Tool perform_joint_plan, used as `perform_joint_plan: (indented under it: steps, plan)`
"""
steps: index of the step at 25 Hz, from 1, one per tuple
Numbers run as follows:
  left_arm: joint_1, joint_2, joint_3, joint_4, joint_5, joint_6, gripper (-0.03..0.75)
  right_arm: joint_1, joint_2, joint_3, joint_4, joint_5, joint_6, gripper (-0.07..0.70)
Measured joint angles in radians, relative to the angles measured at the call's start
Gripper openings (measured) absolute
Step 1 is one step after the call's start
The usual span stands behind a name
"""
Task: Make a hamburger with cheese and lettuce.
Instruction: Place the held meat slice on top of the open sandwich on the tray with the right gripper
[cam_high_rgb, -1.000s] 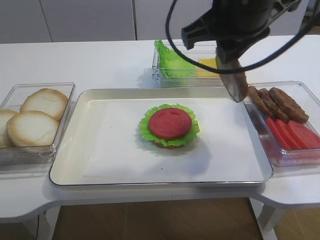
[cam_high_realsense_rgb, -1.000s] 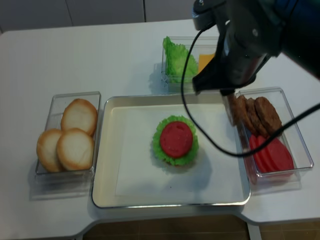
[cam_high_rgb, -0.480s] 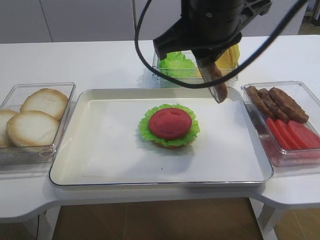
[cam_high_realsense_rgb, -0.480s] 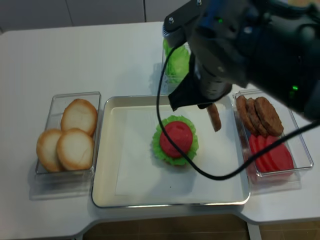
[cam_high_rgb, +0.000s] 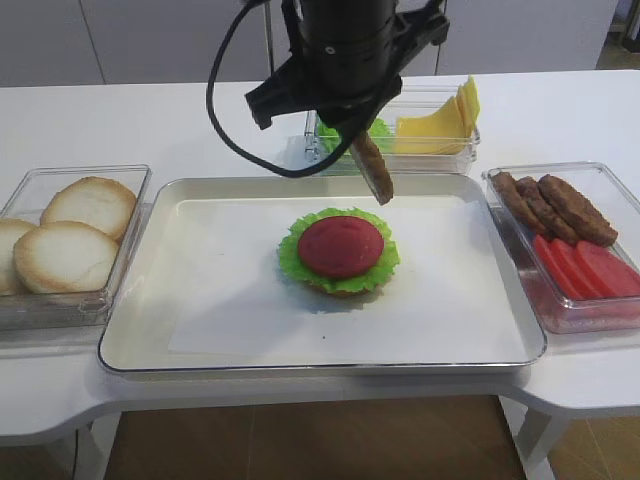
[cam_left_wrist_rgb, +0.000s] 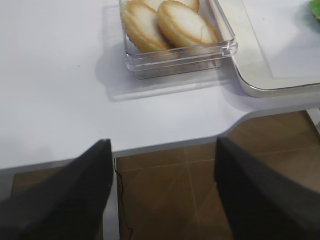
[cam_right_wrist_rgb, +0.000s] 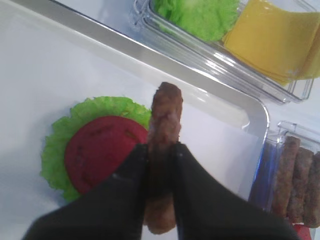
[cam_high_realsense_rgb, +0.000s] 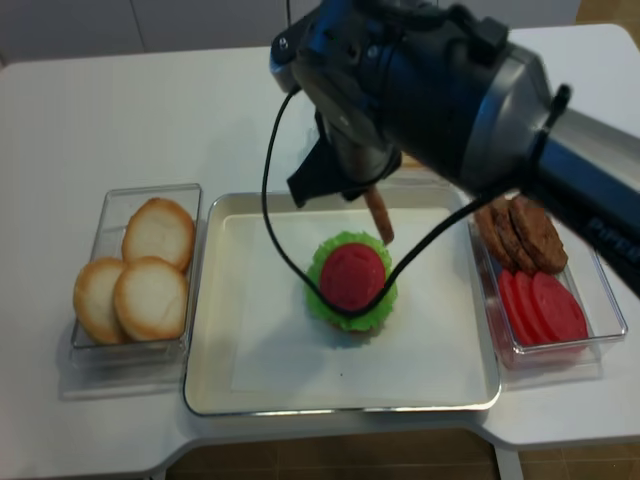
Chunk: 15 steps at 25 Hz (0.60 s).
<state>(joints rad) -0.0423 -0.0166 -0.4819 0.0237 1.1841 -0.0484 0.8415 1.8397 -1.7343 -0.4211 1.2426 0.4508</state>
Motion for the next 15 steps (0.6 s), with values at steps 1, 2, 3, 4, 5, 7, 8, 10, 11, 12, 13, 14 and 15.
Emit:
perform_joint_plan:
  steps: [1,2,3,4,5,7,8,10,11,12,13,14,15]
  plan:
    - [0.0,0.0,0.0,0.0,0.0,0.0,0.467,0.0,0.005,-0.001,0.007,0.0,-0.002,0.112]
    - [0.0,0.0,0.0,0.0,0.0,0.0,0.467,0.0,0.008,-0.001,0.015,0.0,-0.004,0.112]
    - [0.0,0.0,0.0,0.0,0.0,0.0,0.467,0.0,0.008,-0.001,0.02,0.0,-0.006,0.112]
    - [0.0,0.0,0.0,0.0,0.0,0.0,0.467,0.0,0.008,-0.001,0.025,0.0,-0.006,0.112]
    - [0.0,0.0,0.0,0.0,0.0,0.0,0.467,0.0,0.008,-0.002,0.029,0.0,-0.006,0.112]
    - [0.0,0.0,0.0,0.0,0.0,0.0,0.467,0.0,0.008,-0.005,0.033,0.0,-0.013,0.112]
    - [0.0,0.0,0.0,0.0,0.0,0.0,0.467,0.0,0.008,-0.005,0.037,0.0,-0.018,0.112]
    - [0.0,0.0,0.0,0.0,0.0,0.0,0.467,0.0,0.008,0.0,0.046,0.0,-0.022,0.112]
    - [0.0,0.0,0.0,0.0,0.0,0.0,0.467,0.0,0.008,0.007,0.048,0.0,-0.022,0.112]
    - [0.0,0.0,0.0,0.0,0.0,0.0,0.467,0.0,0.008,0.02,0.046,-0.002,-0.022,0.112]
    - [0.0,0.0,0.0,0.0,0.0,0.0,0.467,0.0,0.008,0.029,0.041,-0.002,-0.022,0.112]
    - [0.0,0.0,0.0,0.0,0.0,0.0,0.467,0.0,0.008,0.038,0.037,-0.002,-0.022,0.112]
    - [0.0,0.0,0.0,0.0,0.0,0.0,0.467,0.0,0.008,0.043,0.035,-0.002,-0.022,0.112]
